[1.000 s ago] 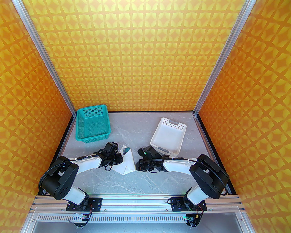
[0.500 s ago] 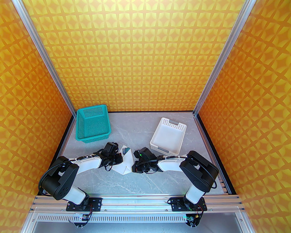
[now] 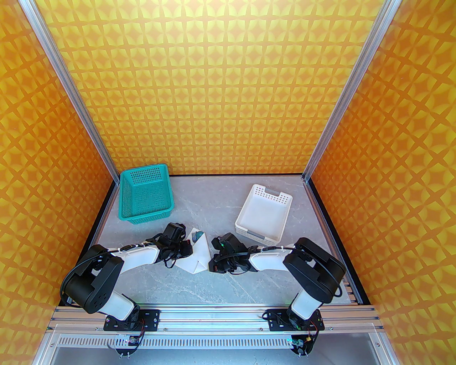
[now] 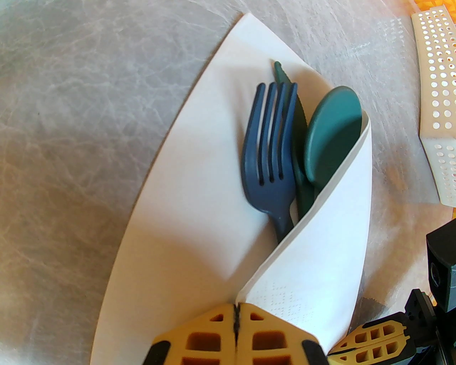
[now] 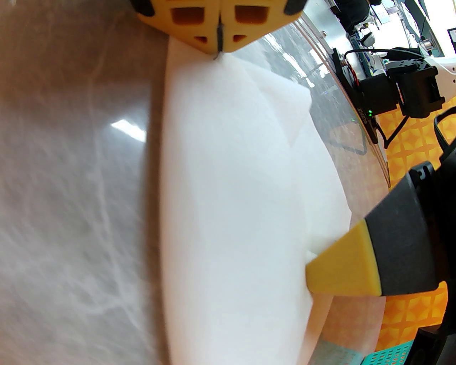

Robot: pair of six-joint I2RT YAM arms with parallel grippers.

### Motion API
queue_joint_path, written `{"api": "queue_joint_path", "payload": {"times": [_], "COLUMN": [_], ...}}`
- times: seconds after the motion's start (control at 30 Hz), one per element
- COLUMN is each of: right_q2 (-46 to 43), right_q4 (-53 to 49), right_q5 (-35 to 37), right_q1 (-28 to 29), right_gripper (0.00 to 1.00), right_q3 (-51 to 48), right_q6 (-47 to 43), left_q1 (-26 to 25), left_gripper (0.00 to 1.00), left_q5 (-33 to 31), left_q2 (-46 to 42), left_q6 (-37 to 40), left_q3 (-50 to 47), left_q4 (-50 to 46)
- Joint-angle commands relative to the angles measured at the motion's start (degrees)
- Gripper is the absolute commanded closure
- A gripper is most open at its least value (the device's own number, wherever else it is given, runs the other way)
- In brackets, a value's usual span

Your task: Place the utensils on the paper napkin and roll it up

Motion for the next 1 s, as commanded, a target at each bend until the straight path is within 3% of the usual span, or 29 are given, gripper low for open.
{"api": "queue_joint_path", "payload": {"times": [0.0,0.3,0.7,0.97], "right_q2": [-2.5,-5.1,8.5,13.7], "right_q4": [-9.0,-10.4,-6.4,-4.5], "right_q5": [2.4,-0.7,1.5,1.7], "right_q1": [-0.1,-5.8,-9.2,-9.7], "right_gripper": [1.00,1.00,1.00,1.00], "right_q3": [1.2,7.1,20.8,23.3], "right_q6": [-2.5,-7.1,-11.0,-11.1], "left_q1": [-0.1,-0.1,-0.4,-0.5], "left_gripper": [1.00,1.00,1.00,1.00], "left_q5": [-2.1,-2.1,-2.1,-2.1], "left_q2": [-0.5,-0.7,-0.1,-0.1], "left_q6": [1.2,1.0,0.9,0.8], "left_q3": [0.2,0.0,0.4,0.1], "left_q4": [-3.2,-3.0,-2.7,-2.6]}}
